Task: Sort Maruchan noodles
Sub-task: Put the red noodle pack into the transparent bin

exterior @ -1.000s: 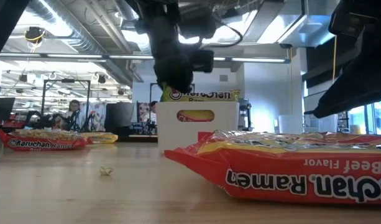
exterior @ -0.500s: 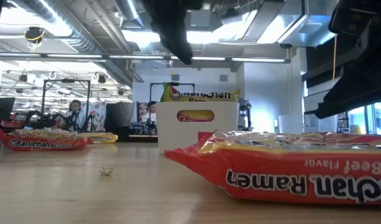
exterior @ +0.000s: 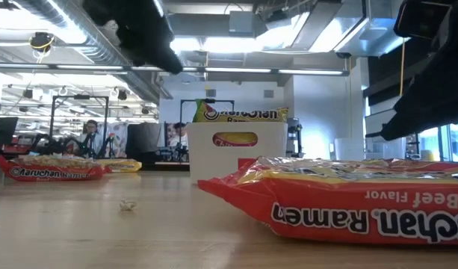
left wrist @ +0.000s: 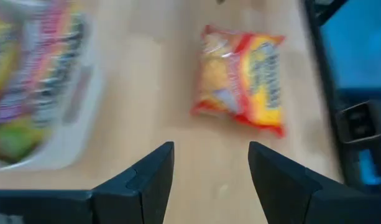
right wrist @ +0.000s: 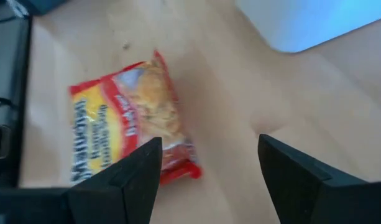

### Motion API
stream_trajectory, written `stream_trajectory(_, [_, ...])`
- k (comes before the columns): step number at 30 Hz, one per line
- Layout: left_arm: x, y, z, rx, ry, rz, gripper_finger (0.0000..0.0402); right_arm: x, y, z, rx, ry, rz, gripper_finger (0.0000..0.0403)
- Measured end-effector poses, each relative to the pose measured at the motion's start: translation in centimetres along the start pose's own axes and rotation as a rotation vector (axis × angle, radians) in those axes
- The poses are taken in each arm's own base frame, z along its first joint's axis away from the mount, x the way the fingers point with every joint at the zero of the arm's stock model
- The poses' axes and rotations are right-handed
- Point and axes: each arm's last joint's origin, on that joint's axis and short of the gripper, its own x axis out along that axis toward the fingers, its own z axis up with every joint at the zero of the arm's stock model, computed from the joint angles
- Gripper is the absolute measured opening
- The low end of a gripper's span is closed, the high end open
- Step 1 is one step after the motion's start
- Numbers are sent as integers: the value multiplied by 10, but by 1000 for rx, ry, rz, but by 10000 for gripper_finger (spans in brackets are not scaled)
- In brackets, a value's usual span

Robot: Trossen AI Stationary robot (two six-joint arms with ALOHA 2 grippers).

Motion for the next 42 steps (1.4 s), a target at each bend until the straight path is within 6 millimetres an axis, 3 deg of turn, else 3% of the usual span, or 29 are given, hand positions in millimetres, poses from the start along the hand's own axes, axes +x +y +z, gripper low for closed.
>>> stream_trajectory(8, [21, -31, -28, -26, -58, -92, 200, -1, 9, 1, 159, 61, 114, 241])
stream_trajectory(17, [67, -57, -57, -27, -86, -172, 200, 2, 10, -5, 372, 129, 120, 241])
stream_trajectory(29, [114, -36, -75, -84, -82, -101, 200, 30, 16, -28, 437, 160, 165, 313])
stream_trajectory(35, [125, -34, -73, -138, -128, -161, 200, 39, 14, -30, 425, 85, 141, 307])
stream_trajectory(42, [123, -39, -67, -144, -192, -239, 200, 51, 7, -10, 362, -44, 121, 277])
